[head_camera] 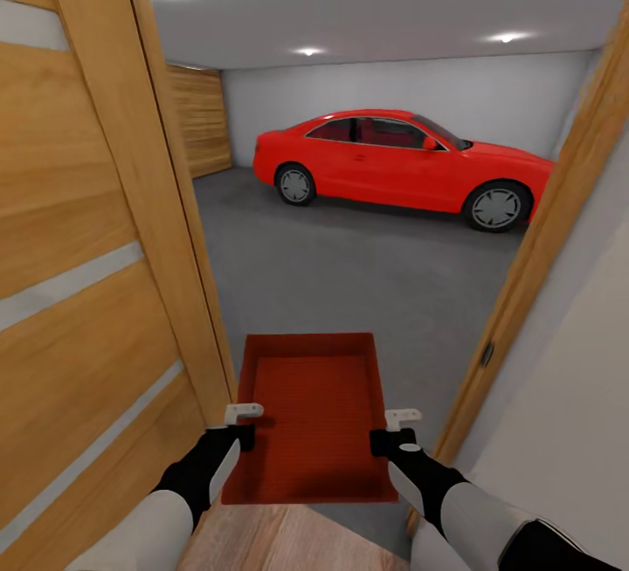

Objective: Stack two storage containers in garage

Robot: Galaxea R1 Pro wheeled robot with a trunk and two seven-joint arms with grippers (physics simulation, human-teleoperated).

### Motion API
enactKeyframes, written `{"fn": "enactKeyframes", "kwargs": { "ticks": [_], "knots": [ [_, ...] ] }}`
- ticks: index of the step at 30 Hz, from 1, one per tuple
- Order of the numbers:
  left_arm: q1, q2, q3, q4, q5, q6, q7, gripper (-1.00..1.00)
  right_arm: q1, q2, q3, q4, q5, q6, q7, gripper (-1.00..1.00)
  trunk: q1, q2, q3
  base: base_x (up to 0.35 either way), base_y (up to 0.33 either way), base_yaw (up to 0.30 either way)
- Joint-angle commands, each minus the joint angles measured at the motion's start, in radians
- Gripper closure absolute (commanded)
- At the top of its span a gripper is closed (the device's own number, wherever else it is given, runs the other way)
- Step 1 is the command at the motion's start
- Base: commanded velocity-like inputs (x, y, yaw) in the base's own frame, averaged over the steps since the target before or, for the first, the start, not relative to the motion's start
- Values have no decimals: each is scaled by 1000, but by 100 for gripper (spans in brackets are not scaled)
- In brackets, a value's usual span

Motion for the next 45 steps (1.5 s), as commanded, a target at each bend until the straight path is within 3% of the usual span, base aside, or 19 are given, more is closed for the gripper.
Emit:
{"fn": "enactKeyframes", "kwargs": {
  "ticks": [1, 16, 45],
  "knots": [
    [0, 9, -5, 7, -10, 9, 8, 100, -2, -17, -32, -2, 13, -3, -27, 100, 1, -2, -2, 137, 214, -17],
    [0, 9, -5, 7, -11, 9, 8, 100, -2, -18, -32, -2, 13, -3, -27, 100, 1, -2, -2, 159, 255, -13],
    [0, 9, -5, 5, -11, 9, 9, 100, -2, -15, -32, -2, 13, -3, -27, 100, 1, -2, -2, 13, 14, -200]
  ]
}}
